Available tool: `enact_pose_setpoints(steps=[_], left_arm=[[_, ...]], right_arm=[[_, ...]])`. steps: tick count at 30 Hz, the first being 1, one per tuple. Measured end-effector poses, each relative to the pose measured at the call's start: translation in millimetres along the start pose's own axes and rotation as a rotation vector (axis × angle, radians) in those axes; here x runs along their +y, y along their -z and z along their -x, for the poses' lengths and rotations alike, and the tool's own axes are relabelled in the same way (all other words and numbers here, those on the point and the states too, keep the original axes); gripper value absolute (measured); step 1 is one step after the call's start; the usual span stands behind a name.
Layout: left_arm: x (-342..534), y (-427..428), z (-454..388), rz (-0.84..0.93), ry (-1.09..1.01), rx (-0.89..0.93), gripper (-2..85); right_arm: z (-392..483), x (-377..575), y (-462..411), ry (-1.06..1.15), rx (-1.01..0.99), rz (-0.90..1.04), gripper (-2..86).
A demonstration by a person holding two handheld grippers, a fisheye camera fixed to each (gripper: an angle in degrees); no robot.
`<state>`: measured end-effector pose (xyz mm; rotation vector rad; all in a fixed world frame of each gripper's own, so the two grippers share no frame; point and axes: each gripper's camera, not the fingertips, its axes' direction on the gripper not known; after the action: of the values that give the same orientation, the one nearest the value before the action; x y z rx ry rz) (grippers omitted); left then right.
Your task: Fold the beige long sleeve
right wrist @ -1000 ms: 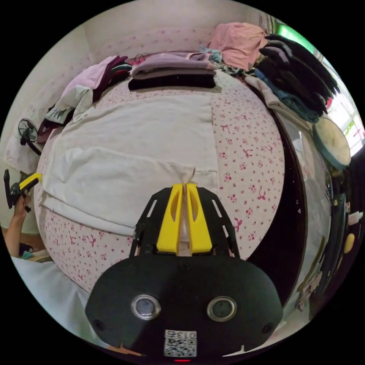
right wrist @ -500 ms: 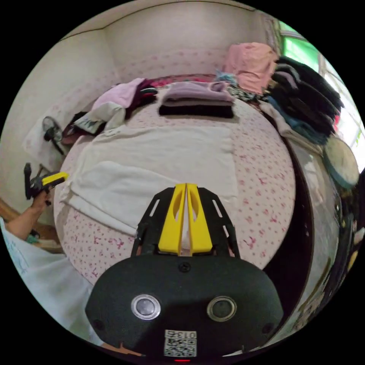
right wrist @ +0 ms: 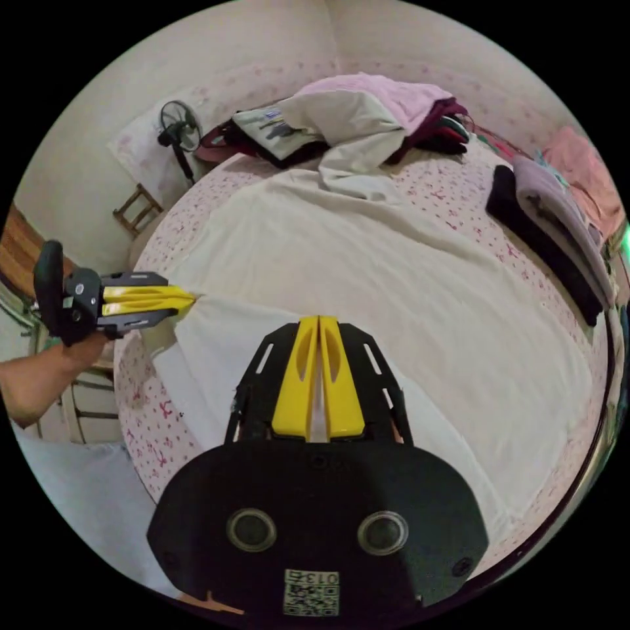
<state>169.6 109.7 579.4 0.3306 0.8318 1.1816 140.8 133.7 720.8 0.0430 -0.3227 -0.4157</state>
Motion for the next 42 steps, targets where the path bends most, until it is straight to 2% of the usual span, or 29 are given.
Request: enact_pose_setpoints(steps=[2, 5, 8, 12, 14, 17, 21, 26, 30, 31, 34, 36, 39, 42], left_arm=[[8, 3, 7, -0.010, 0.030, 0.024, -0.2], [18, 16, 14, -0.058, 0.092, -0.034, -0.2], [23, 10, 16, -0.026, 0.085, -0.034, -0.2], [27, -3, 23, -0.001, 0.126, -0.005, -0.2], [28, 2, 29, -0.004, 0.193, -0.043, -0.2], [38, 16, 36, -0.054, 0.244, -0.073, -0.2], [43, 31, 16, -0.139, 0.172, -0.069, -0.2], [28, 21, -45, -0.150, -0.015, -0.074, -0.2], [19, -6, -57, -0.051, -0.038, -0.038, -0.2], [22, -6, -58, -0.087, -0.036, -0.048, -0.2], [21, -5, -60, -0.063, -0.037, -0.065, -0.2], [19, -2, -58, -0.040, -0.012, -0.066, -0.2], [19, 12, -57, -0.089, 0.027, -0.082, -0.2], [14, 14, -62, -0.087, 0.022, -0.110, -0.2]], right_arm=[[-11, 6, 10, -0.080, -0.005, -0.027, 0.2], [-15, 24, 35, -0.124, 0.023, -0.125, 0.3], [-5, 40, 43, -0.083, 0.075, -0.170, 0.4], [0, 39, 14, -0.027, 0.120, -0.034, 0.4], [-8, 40, 20, -0.100, 0.176, -0.025, 0.4], [-17, 57, 53, -0.174, 0.187, -0.164, 0.4], [-9, 107, 86, -0.162, 0.225, -0.214, 0.4], [10, 170, 86, -0.138, 0.373, -0.115, 0.4], [1, 201, 77, -0.231, 0.439, -0.032, 0.4], [-2, 203, 74, -0.244, 0.437, -0.019, 0.4], [-14, 211, 76, -0.305, 0.397, -0.047, 0.4], [-29, 213, 87, -0.372, 0.344, 0.004, 0.4], [-47, 235, 113, -0.469, 0.474, -0.093, 0.8], [-80, 257, 125, -0.537, 0.564, -0.071, 1.9]])
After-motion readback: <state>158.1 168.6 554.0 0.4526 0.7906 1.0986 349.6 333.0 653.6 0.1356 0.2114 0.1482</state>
